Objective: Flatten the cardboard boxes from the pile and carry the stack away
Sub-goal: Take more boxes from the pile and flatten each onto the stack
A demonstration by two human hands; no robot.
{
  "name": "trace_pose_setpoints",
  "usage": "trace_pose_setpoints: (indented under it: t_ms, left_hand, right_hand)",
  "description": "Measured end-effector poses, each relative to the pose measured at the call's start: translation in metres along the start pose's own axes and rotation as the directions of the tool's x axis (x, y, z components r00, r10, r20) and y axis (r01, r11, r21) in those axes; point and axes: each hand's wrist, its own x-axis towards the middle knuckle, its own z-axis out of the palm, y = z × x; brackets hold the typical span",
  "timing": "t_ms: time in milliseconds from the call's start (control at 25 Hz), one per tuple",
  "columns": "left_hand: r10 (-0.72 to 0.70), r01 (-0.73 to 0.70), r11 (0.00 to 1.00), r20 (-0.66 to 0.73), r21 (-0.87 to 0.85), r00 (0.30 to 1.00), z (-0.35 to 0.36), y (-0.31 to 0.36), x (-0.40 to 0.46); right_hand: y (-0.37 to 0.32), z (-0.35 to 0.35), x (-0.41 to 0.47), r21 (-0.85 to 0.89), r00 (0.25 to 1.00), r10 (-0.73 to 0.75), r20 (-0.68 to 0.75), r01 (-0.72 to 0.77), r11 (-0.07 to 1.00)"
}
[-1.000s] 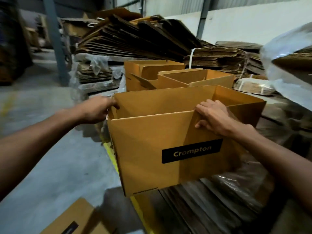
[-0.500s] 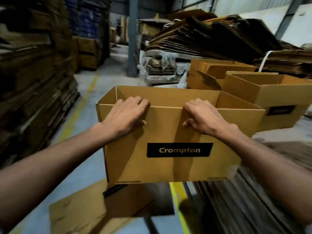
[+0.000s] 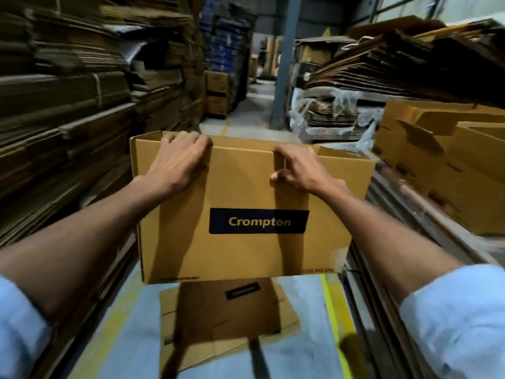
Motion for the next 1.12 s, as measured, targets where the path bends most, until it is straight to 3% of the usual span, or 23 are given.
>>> trace_pose_setpoints:
  t_ms: [120, 240, 520, 640, 840, 1120]
  left_hand:
    - [-0.082, 0.090, 0.977, -0.051, 0.191, 0.995, 0.013, -0.014, -0.034]
    - [-0.140, 0.125, 0.949, 0.030, 0.289, 0.990, 0.033, -0.019, -0.057]
    - [-0.280, 0.226, 0.925, 0.144, 0.305, 0.949, 0.111, -0.029, -0.053]
    - [-0.363, 0.302, 0.909, 0.189, 0.289, 0.912, 0.172, -0.032, -0.052]
    - [-0.506, 0.413, 0.858, 0.358, 0.306, 0.785, 0.317, -0.026, -0.095]
    - [-0.517, 0.447, 0.856, 0.413, 0.258, 0.750, 0.485, 0.011, -0.200]
  right_hand:
    - [-0.025, 0.014, 0.032, 0.033, 0.997, -0.080, 0.002, 0.080, 0.996]
    - [-0.037, 0.029, 0.061, 0.093, 0.990, -0.138, 0.012, 0.136, 0.986]
    - [-0.009, 0.122, 0.112, 0.221, 0.971, -0.197, 0.134, 0.165, 0.961]
    - [0.017, 0.187, 0.132, 0.288, 0.950, -0.241, 0.198, 0.178, 0.941]
    - [0.056, 0.338, 0.145, 0.390, 0.886, -0.337, 0.319, 0.202, 0.898]
    - [0.088, 0.518, 0.091, 0.421, 0.855, -0.343, 0.389, 0.166, 0.892]
